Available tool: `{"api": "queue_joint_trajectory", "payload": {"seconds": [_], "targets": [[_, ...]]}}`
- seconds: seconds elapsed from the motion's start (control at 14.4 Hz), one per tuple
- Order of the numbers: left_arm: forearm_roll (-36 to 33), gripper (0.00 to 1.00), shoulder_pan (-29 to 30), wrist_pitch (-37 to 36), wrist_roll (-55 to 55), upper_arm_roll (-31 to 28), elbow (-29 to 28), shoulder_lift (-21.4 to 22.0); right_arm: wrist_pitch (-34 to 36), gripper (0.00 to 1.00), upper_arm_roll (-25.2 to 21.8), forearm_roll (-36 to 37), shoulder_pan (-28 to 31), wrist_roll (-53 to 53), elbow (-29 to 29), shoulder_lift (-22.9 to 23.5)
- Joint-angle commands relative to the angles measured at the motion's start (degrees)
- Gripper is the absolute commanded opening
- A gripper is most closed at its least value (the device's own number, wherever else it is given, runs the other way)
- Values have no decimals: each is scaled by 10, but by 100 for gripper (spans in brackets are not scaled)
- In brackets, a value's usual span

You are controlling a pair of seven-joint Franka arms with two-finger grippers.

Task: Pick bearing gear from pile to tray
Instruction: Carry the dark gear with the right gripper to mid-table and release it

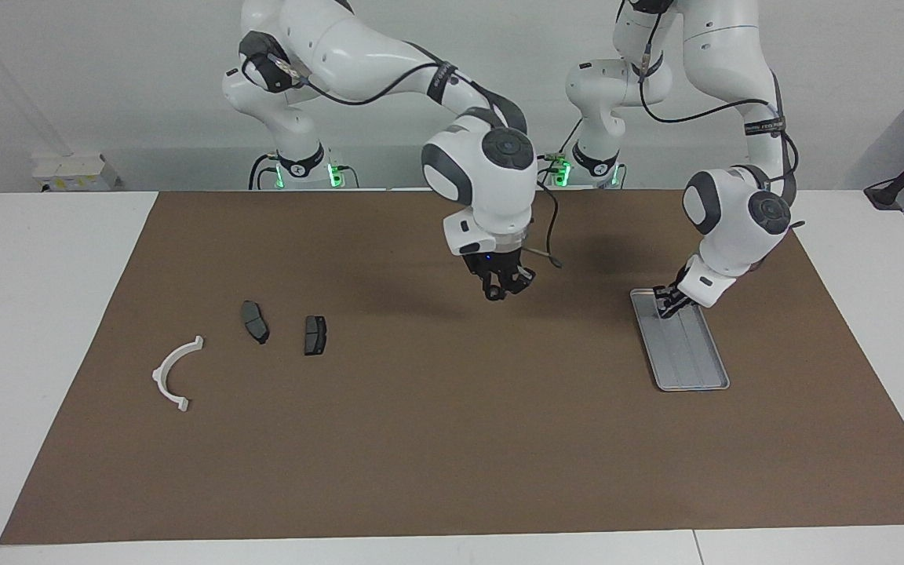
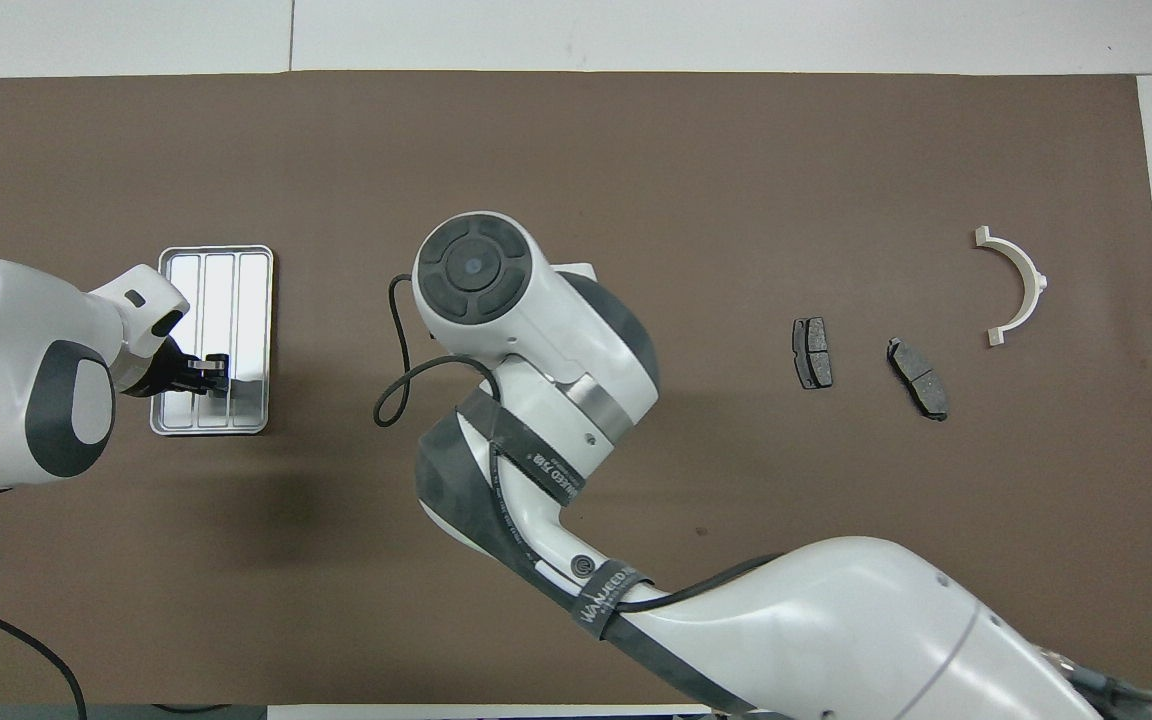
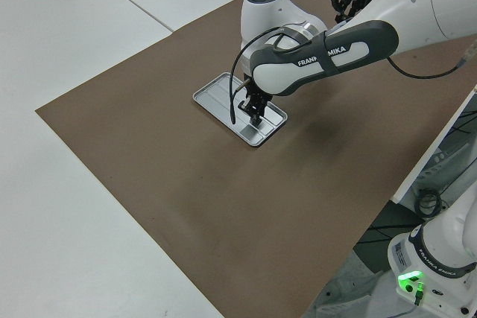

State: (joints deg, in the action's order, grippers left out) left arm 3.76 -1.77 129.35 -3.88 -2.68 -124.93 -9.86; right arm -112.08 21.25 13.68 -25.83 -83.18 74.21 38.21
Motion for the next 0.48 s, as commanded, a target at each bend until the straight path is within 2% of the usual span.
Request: {"api": "queue_joint_trajectory", "payload": {"seconds": [0.0, 0.07, 0.14, 0.21, 0.35, 0.42], "targets": [[2, 0, 5, 22, -10, 2, -22, 9, -69, 0, -2, 41, -3, -34, 9, 48], [2, 0, 5, 22, -10, 2, -22, 9, -76, 0, -3, 48, -4, -34, 9, 59], [2, 34, 5, 22, -10, 2, -20, 9, -84, 0, -2, 57, -5, -35, 9, 68], [2, 63, 5, 22, -10, 2, -19, 9, -95, 0, -3, 59, -5, -35, 9, 74], [3, 100, 4, 17, -6, 2, -9, 7, -100, 0, -4, 67, -4, -35, 9, 81], [3, 100, 1, 14, -4, 3, 0, 8, -96, 0, -4, 68, -3, -35, 8, 81]]}}
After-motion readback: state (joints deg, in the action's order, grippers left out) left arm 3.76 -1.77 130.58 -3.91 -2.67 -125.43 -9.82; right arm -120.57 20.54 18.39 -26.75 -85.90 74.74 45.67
